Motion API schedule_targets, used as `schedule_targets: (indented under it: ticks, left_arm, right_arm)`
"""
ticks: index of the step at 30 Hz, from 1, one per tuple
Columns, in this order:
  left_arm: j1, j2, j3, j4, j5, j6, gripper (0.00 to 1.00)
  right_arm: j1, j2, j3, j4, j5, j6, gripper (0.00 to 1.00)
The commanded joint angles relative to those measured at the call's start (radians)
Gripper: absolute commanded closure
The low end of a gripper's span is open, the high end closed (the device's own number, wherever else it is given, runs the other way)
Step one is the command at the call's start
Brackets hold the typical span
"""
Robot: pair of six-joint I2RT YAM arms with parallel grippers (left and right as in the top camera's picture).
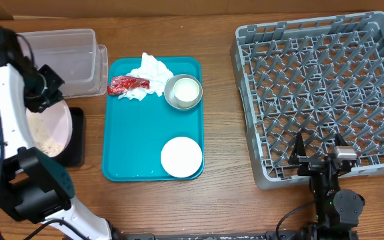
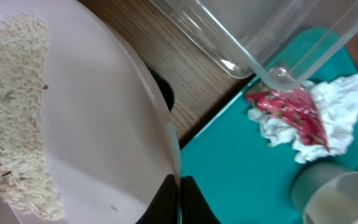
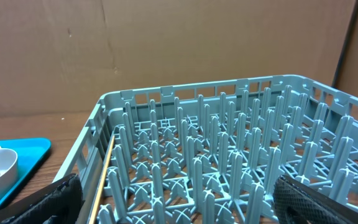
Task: Sort waste into correct bins and load items into the dishwasher
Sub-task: 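Lift the plate left and tip the rice onto the black tray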
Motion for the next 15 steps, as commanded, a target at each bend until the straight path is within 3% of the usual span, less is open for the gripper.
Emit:
schedule_targets:
  ticks: [1, 12, 15]
  left_arm:
    - [0.045, 0.001, 0.026, 0.008, 0.187, 0.069, 0.96]
    - [0.173, 0.001, 0.026, 0.029, 0.44, 0.103, 0.96]
    - [0.209, 0.001, 0.026, 0.028, 0.567, 0.103, 0.96]
  right_arm:
    - [-0.003, -0.009, -0.01, 0.003, 0.007, -0.001, 0.0]
    - [-0.003, -0.009, -0.01, 0.003, 0.006, -0.001, 0.0]
    - [-0.003, -0.009, -0.01, 0.003, 0.006, -0.001, 0.0]
